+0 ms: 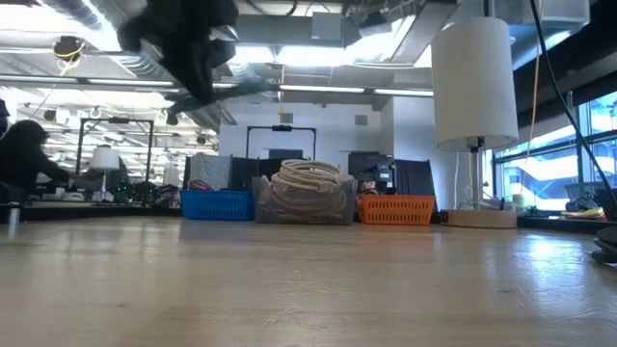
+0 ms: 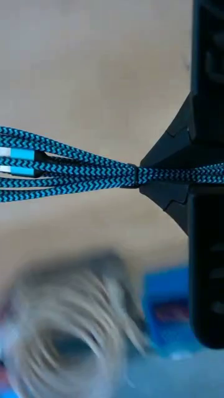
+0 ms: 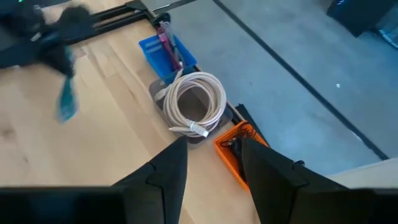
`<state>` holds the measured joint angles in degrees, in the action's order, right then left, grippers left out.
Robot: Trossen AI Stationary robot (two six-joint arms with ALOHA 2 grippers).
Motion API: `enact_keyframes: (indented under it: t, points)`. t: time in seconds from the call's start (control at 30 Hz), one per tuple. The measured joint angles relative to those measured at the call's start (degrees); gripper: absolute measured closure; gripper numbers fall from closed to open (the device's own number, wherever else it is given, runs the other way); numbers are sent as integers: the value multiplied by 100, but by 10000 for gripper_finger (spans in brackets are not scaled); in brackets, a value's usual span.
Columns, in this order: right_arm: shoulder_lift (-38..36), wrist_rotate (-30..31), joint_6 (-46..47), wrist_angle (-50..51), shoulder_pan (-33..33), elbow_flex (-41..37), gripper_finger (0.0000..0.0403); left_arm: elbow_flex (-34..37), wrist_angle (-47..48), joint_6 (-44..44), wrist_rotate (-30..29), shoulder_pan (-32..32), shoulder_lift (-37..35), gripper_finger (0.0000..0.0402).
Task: Pick & Place USB Port
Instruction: Put the blue black charger cable into the blue bin
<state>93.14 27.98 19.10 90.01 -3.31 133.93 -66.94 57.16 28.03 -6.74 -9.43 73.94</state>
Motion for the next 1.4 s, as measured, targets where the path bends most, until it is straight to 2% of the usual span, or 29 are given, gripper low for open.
enact_keyframes:
  t: [0.13,0.27,0.5,0.63,0.77,0.87,1.4]
  points:
    - [28,209,3,1,0,0,248,-186,31,838,-330,-1206,27,391]
    - [55,247,20,1,0,0,248,-486,80,1598,-436,-2221,374,391]
    - [107,247,22,-8,-2,-2,248,-1334,184,2511,-579,-3258,1297,391]
    - [142,247,33,-19,-4,-2,248,-1629,253,2660,-587,-3501,1894,391]
    - [163,249,16,-9,-5,-2,248,-1654,262,2706,-973,-3608,2449,391]
    - [179,247,0,-1,-4,-4,248,-1654,256,2518,-1014,-3692,2810,391]
    - [192,249,-140,-1,-31,-2,248,-1661,-58,2400,-970,-3794,3823,391]
